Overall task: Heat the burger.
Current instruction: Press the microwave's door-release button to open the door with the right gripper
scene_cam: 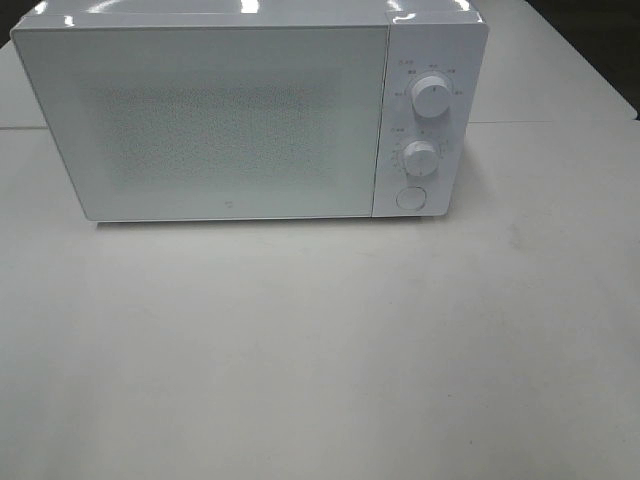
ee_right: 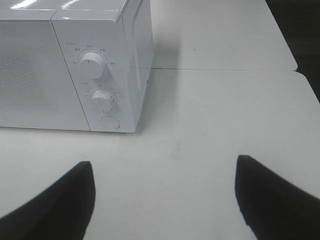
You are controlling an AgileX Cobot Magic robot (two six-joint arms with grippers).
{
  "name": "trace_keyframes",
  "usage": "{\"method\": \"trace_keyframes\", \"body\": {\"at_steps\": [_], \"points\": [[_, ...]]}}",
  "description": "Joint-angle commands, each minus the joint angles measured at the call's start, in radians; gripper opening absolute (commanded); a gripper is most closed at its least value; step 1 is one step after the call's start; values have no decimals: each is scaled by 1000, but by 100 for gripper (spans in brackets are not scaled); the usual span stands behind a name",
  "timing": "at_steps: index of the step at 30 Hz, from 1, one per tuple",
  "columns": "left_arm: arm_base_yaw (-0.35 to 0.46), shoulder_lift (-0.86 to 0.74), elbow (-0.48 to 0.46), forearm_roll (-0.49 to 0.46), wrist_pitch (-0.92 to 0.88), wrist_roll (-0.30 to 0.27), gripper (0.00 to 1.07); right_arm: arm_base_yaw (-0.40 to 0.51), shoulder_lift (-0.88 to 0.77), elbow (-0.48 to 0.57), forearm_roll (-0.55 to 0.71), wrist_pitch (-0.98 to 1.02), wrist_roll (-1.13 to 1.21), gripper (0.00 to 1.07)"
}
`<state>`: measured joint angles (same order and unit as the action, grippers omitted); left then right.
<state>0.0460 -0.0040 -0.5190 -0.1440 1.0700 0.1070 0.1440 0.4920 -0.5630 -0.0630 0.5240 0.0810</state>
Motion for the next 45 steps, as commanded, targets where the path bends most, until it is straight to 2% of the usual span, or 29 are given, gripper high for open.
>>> {"method": "trace_keyframes", "body": {"at_steps": [1,6,10,21,27,29,31,32,33,34,39,45], "points": [[3,-18,2,1,-1,-4,101,-3,56,-4,0,-62,-9,76],[3,-18,2,1,-1,-4,101,-3,237,-4,-1,-212,-6,76],[3,-18,2,1,-1,-4,101,-3,306,10,-1,-301,-6,76],[3,-18,2,1,-1,-4,101,-3,531,143,-1,-848,-6,76],[3,-18,2,1,-1,-4,101,-3,609,168,-1,-974,-13,76],[3,-18,2,1,-1,-4,101,-3,701,198,3,-1135,-23,76],[3,-18,2,1,-1,-4,101,-3,720,205,8,-1168,-29,76],[3,-18,2,1,-1,-4,101,-1,767,222,50,-1250,-68,76],[3,-18,2,1,-1,-4,101,-1,767,222,50,-1250,-68,76],[3,-18,2,1,-1,-4,101,-1,809,240,114,-1314,-116,76],[3,-18,2,1,-1,-4,101,-1,882,272,213,-1413,-188,76],[3,-18,2,1,-1,-4,101,107,937,287,350,-1465,-226,76]]}}
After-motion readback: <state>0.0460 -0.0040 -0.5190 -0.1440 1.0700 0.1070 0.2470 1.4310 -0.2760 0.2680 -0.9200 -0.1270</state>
